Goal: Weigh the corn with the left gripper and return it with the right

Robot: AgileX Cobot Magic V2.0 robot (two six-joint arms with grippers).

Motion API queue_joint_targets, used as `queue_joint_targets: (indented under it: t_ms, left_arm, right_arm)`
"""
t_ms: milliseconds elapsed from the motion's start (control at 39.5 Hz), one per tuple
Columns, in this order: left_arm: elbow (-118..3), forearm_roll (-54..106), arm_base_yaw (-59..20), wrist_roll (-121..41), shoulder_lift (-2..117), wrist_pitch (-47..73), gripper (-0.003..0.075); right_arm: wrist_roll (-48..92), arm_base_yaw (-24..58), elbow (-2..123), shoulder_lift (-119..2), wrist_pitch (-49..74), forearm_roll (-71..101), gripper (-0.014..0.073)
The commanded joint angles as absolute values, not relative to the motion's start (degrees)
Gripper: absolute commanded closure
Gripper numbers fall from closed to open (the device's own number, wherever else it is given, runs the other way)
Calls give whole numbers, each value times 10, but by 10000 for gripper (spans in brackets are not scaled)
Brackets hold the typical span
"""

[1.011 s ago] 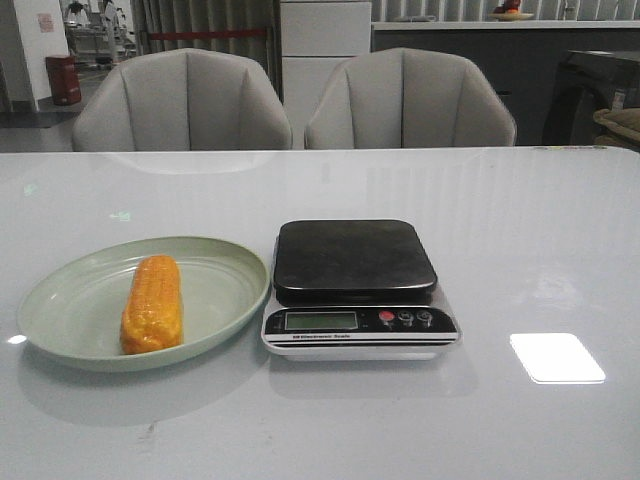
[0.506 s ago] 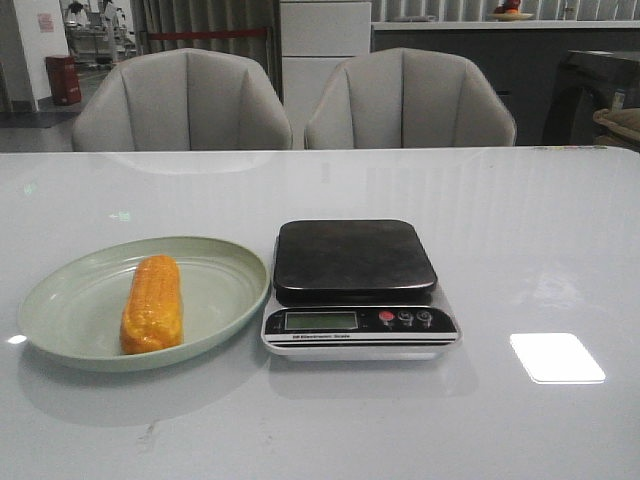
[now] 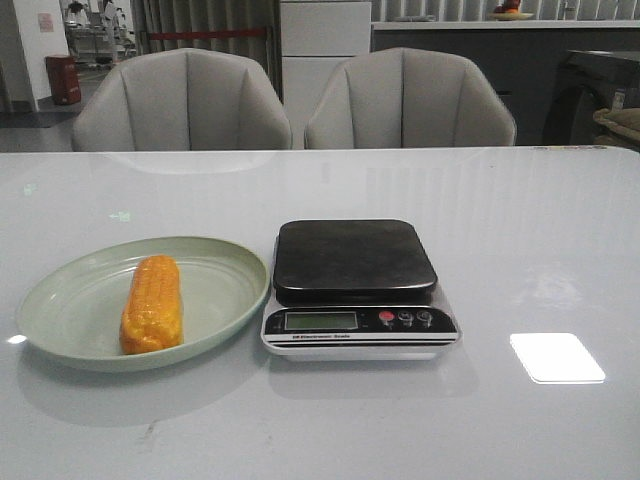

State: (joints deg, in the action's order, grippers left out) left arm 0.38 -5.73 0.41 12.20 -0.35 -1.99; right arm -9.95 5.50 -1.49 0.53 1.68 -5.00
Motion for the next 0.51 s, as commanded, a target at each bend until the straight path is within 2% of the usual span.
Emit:
queue_joint_targets:
  t_ms: [0,101,278,480]
  left_arm:
    - [21,-49,5,125,-15,-133,606]
    - [4,-23,5,134,-13,-150,606]
    - [-75,-13,1,134,32,-20,606]
    - [-200,-12,-45,126,142,117,606]
  right_arm:
    - [-93,52,-21,17,-31,-58,436]
    - [-93,52,-21,17,-31,-58,436]
    - [-93,52,-21,17,-31,-58,436]
    - [-93,52,-21,17,-31,-58,436]
